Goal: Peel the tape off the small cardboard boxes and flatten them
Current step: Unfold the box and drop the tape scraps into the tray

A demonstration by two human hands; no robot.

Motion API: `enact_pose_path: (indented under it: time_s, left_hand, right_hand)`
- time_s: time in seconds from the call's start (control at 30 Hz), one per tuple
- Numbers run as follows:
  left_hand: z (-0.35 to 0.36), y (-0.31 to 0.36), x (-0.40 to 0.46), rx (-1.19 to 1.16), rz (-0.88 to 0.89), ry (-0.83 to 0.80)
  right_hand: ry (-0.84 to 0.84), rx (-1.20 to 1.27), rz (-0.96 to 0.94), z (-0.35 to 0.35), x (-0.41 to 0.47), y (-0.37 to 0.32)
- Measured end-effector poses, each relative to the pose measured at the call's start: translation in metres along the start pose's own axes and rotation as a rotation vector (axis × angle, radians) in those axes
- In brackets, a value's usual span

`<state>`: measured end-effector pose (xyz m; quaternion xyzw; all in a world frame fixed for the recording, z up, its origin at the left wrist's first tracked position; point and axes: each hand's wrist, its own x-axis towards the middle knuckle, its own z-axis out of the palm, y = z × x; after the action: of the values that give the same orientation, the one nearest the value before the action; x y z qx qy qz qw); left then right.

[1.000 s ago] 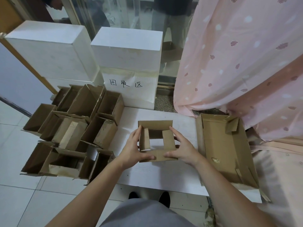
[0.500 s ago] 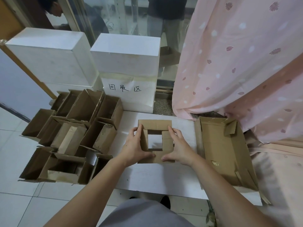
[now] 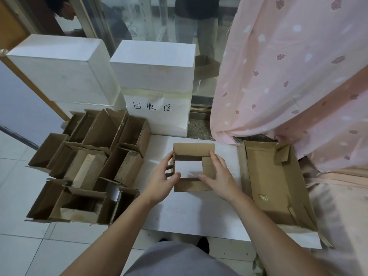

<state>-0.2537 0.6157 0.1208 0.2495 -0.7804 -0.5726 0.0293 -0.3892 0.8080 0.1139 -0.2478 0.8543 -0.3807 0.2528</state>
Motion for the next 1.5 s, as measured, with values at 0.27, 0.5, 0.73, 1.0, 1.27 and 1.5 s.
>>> enact_pose_path:
  time_s: [0.27, 0.5, 0.73, 1.0, 1.27, 1.5]
  left_hand:
    - [-0.008, 0.001, 0.0, -0.13, -0.02, -0.045]
    - [-0.01, 0.002, 0.003, -0.124, -0.017, -0.022]
    - [-0.017, -0.003, 0.007, -0.129, -0.039, 0.012]
    - [-0.015, -0.009, 0.002, -0.132, -0.052, -0.004]
    - [-0.013, 0.0, -0.004, -0.145, -0.025, -0.019]
    - [-0.023, 0.002, -0.008, -0.11, 0.03, -0.14]
  right_hand:
    - [0.051, -0.037, 0.057, 0.003, 0.005, 0.0]
    - [0.027, 0.093, 0.148, 0.002, 0.002, -0.006]
    - [0.081, 0.29, 0.141, -0.003, 0.002, -0.007]
    - [0.21, 0.476, 0.13, -0.017, -0.002, -0.025]
    - [0.182, 0.515, 0.178, -0.01, -0.006, -0.017]
    - [0.154, 0.637, 0.284, -0.007, -0.009, -0.008]
